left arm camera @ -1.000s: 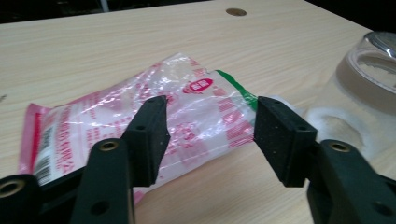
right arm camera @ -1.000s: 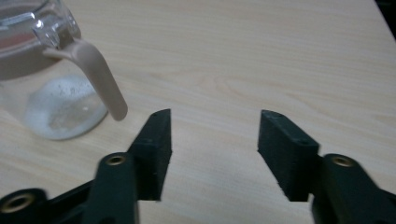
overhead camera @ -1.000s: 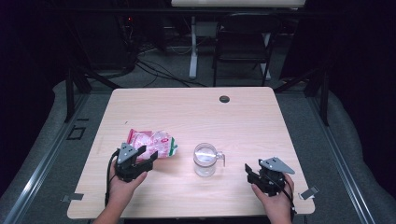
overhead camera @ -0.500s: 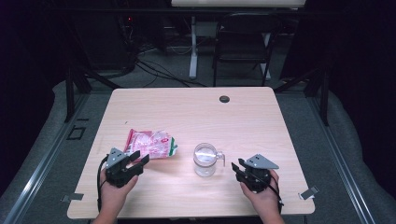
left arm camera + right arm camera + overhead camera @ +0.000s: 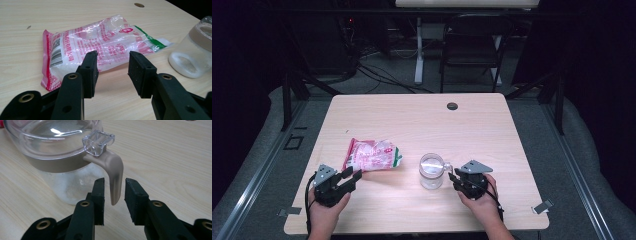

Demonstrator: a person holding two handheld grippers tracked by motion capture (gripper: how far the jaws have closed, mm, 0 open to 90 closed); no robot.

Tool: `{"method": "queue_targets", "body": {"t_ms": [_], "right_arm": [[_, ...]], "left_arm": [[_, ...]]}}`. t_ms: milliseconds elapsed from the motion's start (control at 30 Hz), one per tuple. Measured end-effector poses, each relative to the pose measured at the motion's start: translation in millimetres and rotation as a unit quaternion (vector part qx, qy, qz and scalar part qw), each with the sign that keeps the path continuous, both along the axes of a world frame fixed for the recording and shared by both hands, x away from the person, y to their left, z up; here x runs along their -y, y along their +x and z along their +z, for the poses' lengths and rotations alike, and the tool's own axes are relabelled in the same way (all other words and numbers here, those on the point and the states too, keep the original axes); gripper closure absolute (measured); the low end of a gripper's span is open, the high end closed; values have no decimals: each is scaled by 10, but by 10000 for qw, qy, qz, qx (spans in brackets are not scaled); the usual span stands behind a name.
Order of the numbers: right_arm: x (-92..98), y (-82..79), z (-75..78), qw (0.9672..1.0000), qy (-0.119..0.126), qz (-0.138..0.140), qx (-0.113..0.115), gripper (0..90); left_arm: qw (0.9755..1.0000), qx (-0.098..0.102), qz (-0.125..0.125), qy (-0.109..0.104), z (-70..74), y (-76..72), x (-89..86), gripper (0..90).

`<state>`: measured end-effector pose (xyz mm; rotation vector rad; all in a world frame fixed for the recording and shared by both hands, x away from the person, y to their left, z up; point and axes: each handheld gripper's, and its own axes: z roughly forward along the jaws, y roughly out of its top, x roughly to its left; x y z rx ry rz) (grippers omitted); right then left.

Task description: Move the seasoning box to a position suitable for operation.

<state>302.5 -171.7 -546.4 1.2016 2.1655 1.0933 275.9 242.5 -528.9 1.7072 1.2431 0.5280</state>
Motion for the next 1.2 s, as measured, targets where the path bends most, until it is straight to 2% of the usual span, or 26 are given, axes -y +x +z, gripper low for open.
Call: {"method": "queue_targets", "body": {"t_ms": [267,367,400,433,633,733,933,1133,1200], "right_arm": [[-85,103,-12,10000,-38,-41,-28,741],[-104,131,-7,9999,-92,-52,-32,752],[-124,144,1,9997,-218,-39,-45,758],[-132,148,1,9997,-240,-40,-28,759],[-136,161,7,9996,-252,-36,-78,763],[-134,164,15,9994,-324,6,-97,765],[-138,133,17,9993,-355,75,-89,767],[-126,17,29,9987,-436,257,-110,762],[-99,-81,28,9982,-443,389,-95,764]], "left_arm": [[9999,-20,77,152,0,-105,-69,598],[9998,13,124,146,5,-136,-96,598],[9998,50,179,75,10,-164,-119,598],[9998,43,180,83,13,-176,-130,598],[9999,-22,139,95,12,-205,-137,604],[10000,56,70,43,32,-228,-107,609],[9999,72,-107,16,41,-212,-29,613],[9992,147,-360,-35,61,-151,108,620],[9985,177,-519,-56,68,-94,209,620]]}}
